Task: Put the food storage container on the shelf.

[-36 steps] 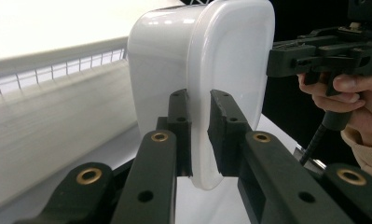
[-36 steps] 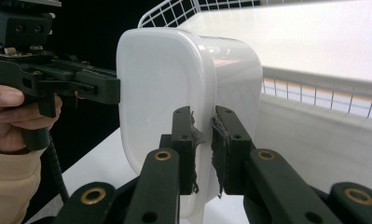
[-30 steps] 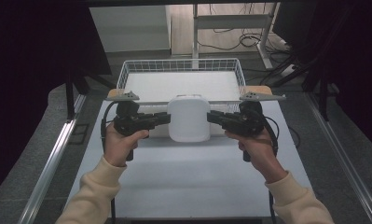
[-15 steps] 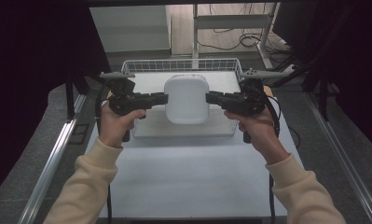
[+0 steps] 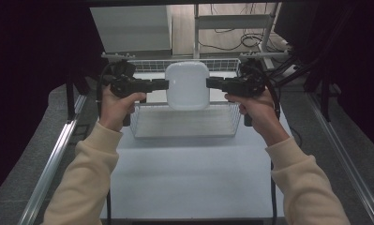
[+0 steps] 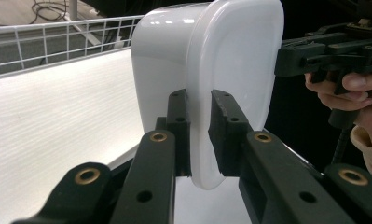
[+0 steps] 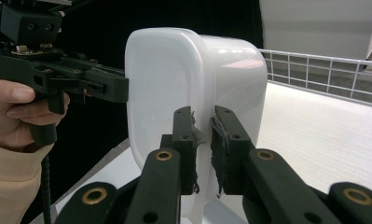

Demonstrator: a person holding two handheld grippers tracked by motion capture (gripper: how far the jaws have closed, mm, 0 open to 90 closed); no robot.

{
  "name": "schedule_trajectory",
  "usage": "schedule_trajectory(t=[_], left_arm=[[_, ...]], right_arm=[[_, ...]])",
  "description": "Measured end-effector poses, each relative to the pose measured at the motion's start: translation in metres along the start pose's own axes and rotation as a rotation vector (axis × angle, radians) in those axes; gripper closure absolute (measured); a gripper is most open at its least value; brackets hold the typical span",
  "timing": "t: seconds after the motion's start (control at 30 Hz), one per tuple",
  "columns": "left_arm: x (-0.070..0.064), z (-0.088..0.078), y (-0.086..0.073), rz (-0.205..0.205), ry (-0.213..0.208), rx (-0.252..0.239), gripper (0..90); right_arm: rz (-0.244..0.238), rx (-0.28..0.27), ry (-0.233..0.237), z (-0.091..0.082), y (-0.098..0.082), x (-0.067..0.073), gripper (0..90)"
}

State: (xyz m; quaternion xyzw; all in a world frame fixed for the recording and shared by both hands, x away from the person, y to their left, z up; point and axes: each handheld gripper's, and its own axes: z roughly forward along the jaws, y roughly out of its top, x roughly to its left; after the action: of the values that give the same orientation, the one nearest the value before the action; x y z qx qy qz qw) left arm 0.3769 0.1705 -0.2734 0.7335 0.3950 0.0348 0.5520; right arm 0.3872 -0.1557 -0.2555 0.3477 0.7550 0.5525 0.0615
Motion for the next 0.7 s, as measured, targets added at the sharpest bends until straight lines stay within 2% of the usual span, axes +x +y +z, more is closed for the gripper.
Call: schedule_trajectory(t=[0.27, 0.3, 0.33, 0.43, 0.53, 0.6, 0.7], left_arm=[[0.024, 0.011, 0.008, -0.065, 0.006, 0.038, 79.0], [0.03, 0.014, 0.009, -0.081, 0.009, 0.045, 79.0], [0.03, 0.014, 0.009, -0.081, 0.009, 0.045, 78.9], [0.042, 0.02, 0.011, -0.109, 0.007, 0.062, 78.9], [0.05, 0.025, 0.012, -0.127, 0.011, 0.076, 78.9], [0.052, 0.026, 0.013, -0.125, 0.014, 0.086, 78.9], [0.058, 0.028, 0.016, -0.152, -0.001, 0.083, 78.9]], right_arm=[[0.056, 0.04, 0.015, 0.021, 0.009, -0.02, 79.7], [0.079, 0.052, 0.019, 0.028, 0.01, -0.026, 79.6], [0.079, 0.052, 0.019, 0.028, 0.01, -0.026, 79.6], [0.11, 0.07, 0.017, 0.039, 0.011, -0.035, 79.5], [0.132, 0.089, 0.016, 0.046, 0.012, -0.042, 79.4], [0.134, 0.101, 0.005, 0.051, 0.013, -0.046, 79.1], [0.155, 0.099, 0.014, 0.053, 0.014, -0.05, 79.0]])
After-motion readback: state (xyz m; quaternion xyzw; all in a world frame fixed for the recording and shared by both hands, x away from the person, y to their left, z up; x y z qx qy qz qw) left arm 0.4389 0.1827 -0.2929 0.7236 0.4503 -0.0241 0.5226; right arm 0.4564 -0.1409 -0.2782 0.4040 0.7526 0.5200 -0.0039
